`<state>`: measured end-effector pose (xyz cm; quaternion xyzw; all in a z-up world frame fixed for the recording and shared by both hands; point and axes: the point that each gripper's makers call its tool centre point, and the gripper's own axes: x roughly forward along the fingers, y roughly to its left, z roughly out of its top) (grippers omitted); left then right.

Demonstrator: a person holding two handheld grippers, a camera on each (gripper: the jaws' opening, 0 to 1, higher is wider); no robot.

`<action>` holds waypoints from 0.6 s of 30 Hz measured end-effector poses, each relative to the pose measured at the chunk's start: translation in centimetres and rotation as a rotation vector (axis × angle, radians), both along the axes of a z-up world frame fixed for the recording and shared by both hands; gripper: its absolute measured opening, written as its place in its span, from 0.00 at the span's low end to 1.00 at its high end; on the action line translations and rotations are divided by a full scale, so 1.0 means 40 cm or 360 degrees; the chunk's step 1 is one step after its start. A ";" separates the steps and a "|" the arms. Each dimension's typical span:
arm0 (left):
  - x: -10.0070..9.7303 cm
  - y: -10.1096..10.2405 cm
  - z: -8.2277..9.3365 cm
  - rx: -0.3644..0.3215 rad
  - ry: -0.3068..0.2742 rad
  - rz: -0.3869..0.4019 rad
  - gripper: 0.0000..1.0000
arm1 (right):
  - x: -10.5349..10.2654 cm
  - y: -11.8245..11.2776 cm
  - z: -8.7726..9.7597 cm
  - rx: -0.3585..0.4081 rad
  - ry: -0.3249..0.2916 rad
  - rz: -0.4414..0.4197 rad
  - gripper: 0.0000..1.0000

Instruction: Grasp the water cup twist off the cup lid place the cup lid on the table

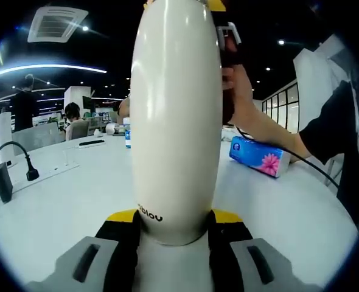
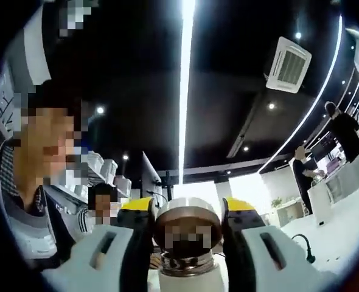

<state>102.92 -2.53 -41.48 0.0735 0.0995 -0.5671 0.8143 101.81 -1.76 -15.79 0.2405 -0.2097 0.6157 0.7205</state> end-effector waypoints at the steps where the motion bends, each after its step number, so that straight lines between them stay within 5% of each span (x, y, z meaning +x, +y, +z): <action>1: 0.000 0.000 0.000 0.0000 0.0000 0.0000 0.46 | 0.000 0.001 0.000 -0.0003 -0.0005 -0.0001 0.45; 6: -0.001 0.001 -0.001 0.0001 0.0001 0.0001 0.46 | -0.011 0.011 -0.003 -0.0065 -0.0104 -0.0057 0.43; 18: -0.001 -0.002 -0.001 0.0001 0.0002 0.0002 0.46 | -0.016 0.018 -0.012 -0.0085 -0.0097 -0.0043 0.43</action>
